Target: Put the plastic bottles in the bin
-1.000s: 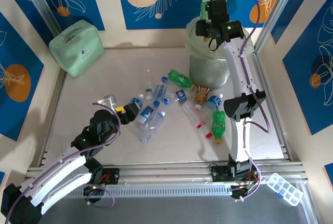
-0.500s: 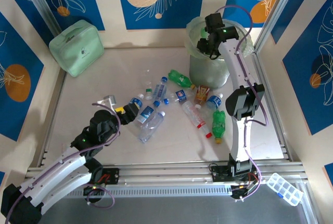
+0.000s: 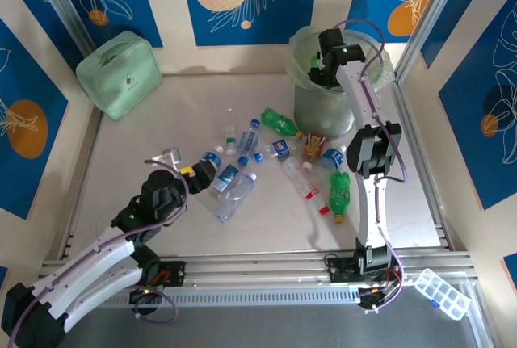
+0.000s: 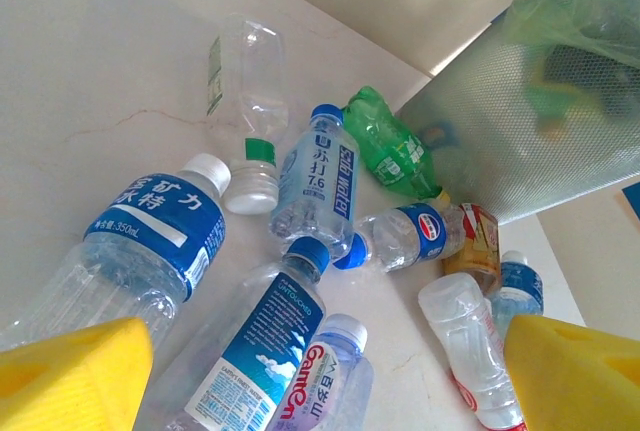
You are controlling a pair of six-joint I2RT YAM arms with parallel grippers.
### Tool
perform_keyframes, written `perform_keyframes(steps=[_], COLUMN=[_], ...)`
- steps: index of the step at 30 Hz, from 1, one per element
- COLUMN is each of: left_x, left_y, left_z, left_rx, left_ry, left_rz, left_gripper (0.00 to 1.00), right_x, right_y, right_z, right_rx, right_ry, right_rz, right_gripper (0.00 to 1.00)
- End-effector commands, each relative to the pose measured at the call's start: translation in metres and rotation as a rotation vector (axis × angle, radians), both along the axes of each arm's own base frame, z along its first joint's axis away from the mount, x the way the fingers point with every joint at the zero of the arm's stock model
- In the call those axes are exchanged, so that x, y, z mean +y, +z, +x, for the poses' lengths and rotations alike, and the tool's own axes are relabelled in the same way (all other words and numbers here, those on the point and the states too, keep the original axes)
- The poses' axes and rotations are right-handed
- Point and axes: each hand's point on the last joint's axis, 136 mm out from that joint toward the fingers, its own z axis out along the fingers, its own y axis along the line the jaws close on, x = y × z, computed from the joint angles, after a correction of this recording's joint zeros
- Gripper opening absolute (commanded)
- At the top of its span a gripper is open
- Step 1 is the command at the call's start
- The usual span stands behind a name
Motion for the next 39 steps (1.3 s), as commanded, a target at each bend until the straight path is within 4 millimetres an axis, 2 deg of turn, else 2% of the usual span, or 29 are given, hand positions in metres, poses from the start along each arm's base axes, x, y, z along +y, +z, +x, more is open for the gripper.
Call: perform_keyframes(steps=[1, 7, 12, 16, 19, 23, 28, 32, 35, 39], left_x=[0.0, 0.0, -0.002, -0.003, -0.002, -0.003, -0.003, -0.003, -0.003, -0.001], left_y=[0.0, -0.001, -0.002, -0.002, -0.002, -0.002, -0.002, -0.003, -0.003, -0.008], left_z=[0.001, 0.002, 0.004, 0.004, 0.005, 0.005, 0.005, 0.006, 0.006, 0.007], left_rx=[-0.006, -0.004, 0.002, 0.005, 0.001, -0.001, -0.005, -0.004, -0.001, 0.018], left_ry=[0.003, 0.005, -0.005, -0.008, -0.002, -0.008, -0.012, -0.01, -0.011, -0.008], left_rz=[0.023, 0.033, 0.045, 0.052, 0.057, 0.061, 0.067, 0.075, 0.085, 0.117], left_gripper=[0.91, 0.91, 0.91, 0.91, 0.91, 0.91, 0.91, 0.91, 0.91, 0.9], right_x=[0.003, 0.001, 0.004, 0.003, 0.0, -0.004, 0.001, 0.003, 0.014, 0.045], right_y=[0.001, -0.002, 0.014, 0.028, 0.048, 0.092, 0.155, 0.192, 0.211, 0.226], right_z=[0.002, 0.003, 0.003, 0.002, 0.0, -0.007, -0.025, -0.043, -0.06, -0.086], right_rx=[0.003, 0.005, -0.035, -0.063, -0.103, -0.201, -0.34, -0.422, -0.466, -0.524], right_ry=[0.036, 0.036, 0.043, 0.039, 0.026, 0.005, 0.01, 0.007, 0.024, 0.099], right_rz=[0.002, 0.014, 0.029, 0.024, 0.015, 0.01, 0.046, 0.055, 0.063, 0.09], right_gripper=[0.6, 0.7, 0.77, 0.78, 0.77, 0.77, 0.77, 0.76, 0.74, 0.7])
